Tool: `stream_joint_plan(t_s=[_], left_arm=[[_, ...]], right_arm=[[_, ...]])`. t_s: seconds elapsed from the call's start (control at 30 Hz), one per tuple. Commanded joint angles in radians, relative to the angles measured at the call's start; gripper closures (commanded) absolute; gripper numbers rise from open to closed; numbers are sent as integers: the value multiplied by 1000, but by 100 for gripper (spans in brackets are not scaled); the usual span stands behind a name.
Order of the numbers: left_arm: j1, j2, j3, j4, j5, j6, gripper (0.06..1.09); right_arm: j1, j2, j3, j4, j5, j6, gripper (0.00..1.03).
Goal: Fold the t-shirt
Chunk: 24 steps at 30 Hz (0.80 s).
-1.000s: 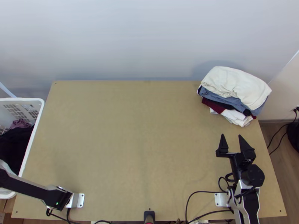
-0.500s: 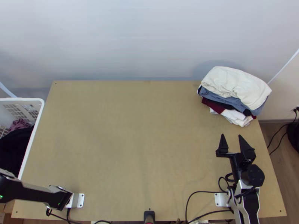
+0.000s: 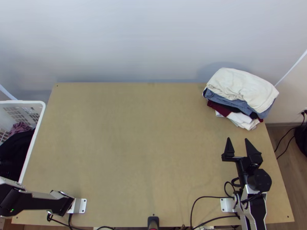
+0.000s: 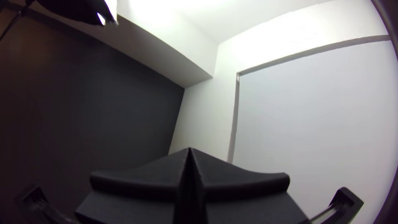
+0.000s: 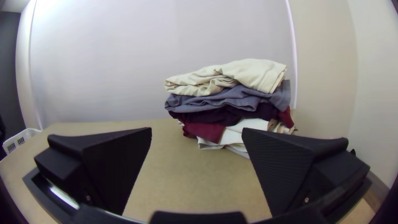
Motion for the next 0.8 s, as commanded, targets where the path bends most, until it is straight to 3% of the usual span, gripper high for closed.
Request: stream_joint_plan(t_s=[0.0, 0.17, 0.47, 0.77], left_arm=[[-61, -44, -16, -51, 4, -19, 105], [-224, -101, -85, -178, 13, 24, 105], [-632, -207, -264, -227, -16, 82, 105], [-1213, -181, -392, -92, -229, 265, 105]], right_arm=[[-5, -7, -3, -22, 6, -9, 4], [-5, -7, -5, -22, 6, -9, 4], [-5, -7, -5, -22, 6, -9, 5], [-5, -7, -5, -22, 6, -9, 4]])
